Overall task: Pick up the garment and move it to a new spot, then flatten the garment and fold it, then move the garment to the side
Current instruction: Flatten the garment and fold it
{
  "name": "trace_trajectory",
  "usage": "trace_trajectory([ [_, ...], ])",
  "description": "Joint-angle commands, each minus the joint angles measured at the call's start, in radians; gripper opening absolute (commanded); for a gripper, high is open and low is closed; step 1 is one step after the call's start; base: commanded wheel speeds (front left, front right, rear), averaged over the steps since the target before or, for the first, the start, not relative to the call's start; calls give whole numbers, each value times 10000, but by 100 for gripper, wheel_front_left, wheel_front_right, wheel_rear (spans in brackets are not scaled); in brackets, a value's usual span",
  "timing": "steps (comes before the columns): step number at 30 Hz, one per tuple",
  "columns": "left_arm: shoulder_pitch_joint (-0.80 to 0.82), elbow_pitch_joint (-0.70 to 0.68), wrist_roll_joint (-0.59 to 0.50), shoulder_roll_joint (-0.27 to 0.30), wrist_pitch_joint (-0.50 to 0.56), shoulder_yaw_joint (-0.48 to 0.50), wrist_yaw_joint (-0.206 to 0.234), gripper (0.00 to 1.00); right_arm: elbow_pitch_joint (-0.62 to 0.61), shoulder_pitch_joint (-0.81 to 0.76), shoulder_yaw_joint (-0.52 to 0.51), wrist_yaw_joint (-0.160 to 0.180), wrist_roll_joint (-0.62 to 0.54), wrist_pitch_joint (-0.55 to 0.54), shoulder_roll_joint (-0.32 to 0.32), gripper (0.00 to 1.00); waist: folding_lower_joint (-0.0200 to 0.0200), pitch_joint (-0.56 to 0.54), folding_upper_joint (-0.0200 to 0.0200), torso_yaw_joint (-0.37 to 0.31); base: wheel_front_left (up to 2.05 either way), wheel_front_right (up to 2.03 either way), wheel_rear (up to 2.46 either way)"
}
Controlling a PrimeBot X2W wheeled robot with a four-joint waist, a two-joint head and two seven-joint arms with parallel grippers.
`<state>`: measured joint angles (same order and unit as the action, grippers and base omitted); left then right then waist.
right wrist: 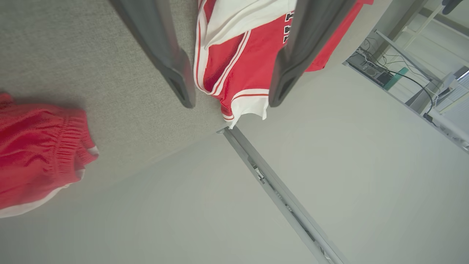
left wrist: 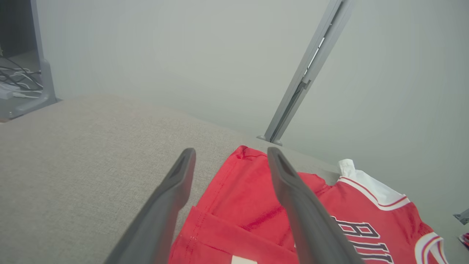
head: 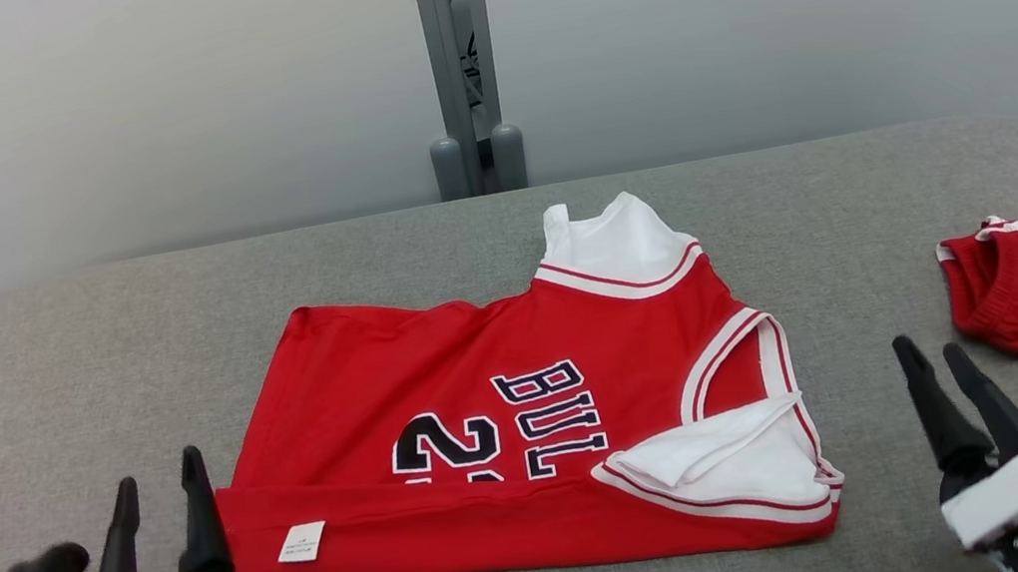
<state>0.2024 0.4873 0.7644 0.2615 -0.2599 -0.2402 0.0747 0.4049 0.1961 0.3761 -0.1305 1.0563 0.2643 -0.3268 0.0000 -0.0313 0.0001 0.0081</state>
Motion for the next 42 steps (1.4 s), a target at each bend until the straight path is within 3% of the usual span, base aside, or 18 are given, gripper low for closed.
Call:
trace_trajectory([
  [1, -408, -360, -712, -302, -35, 542, -113, 100, -152, -333, -362, -7, -639, 13, 218, 100, 0, -10, -1, -36, 0, 0, 0],
  [6, -1624, -875, -2458, -1519, -38, 2281, -623, 100, -423, -1224, -1229, -7, -1993, 15, 1153, 100, 0, -75, -1, -104, 0, 0, 0],
  [9, -1977, -782, -3003, -1896, -38, 3041, -851, 100, -364, -1606, -1529, -7, -2474, 15, 1623, 100, 0, -139, -1, -126, 0, 0, 0],
  [13, -2196, -424, -3398, -2057, -37, 3508, -1108, 100, -114, -1925, -1813, -7, -2686, 15, 2071, 100, 0, -199, -1, -92, 0, 0, 0],
  [18, -1970, 766, -3427, -2083, -39, 3218, -1077, 100, 501, -1972, -2030, -7, -2870, 16, 2418, 100, 0, -208, -1, -109, 0, 0, 0],
  [22, -1560, 2169, -2534, -2079, -38, 2898, -1049, 100, 880, -1845, -1755, -7, -2023, -5, 2554, 100, 0, -207, -1, -136, 0, 0, 0],
  [25, -1193, 2998, -2573, -2084, -38, 2568, -975, 100, 1158, -1752, -1373, -7, -1602, -178, 2524, 100, 0, -173, -1, -169, 0, 0, 0],
  [32, -260, 4627, -1356, -2085, -32, 2195, -1393, 100, 1663, -1471, -607, -7, -985, -344, 2381, 100, 0, -63, -1, -118, 0, 0, 0],
  [36, 437, 5308, 280, -2100, 349, 2095, -1851, 100, 1915, -1240, -333, -7, -519, -384, 2294, 100, 0, 63, -1, -78, 0, 0, 0],
  [42, 981, 5727, 1649, -2109, 895, 1892, -2001, 100, 2235, -937, -212, -7, -7, -498, 2281, 100, 0, 228, -1, -69, 0, 0, 0],
])
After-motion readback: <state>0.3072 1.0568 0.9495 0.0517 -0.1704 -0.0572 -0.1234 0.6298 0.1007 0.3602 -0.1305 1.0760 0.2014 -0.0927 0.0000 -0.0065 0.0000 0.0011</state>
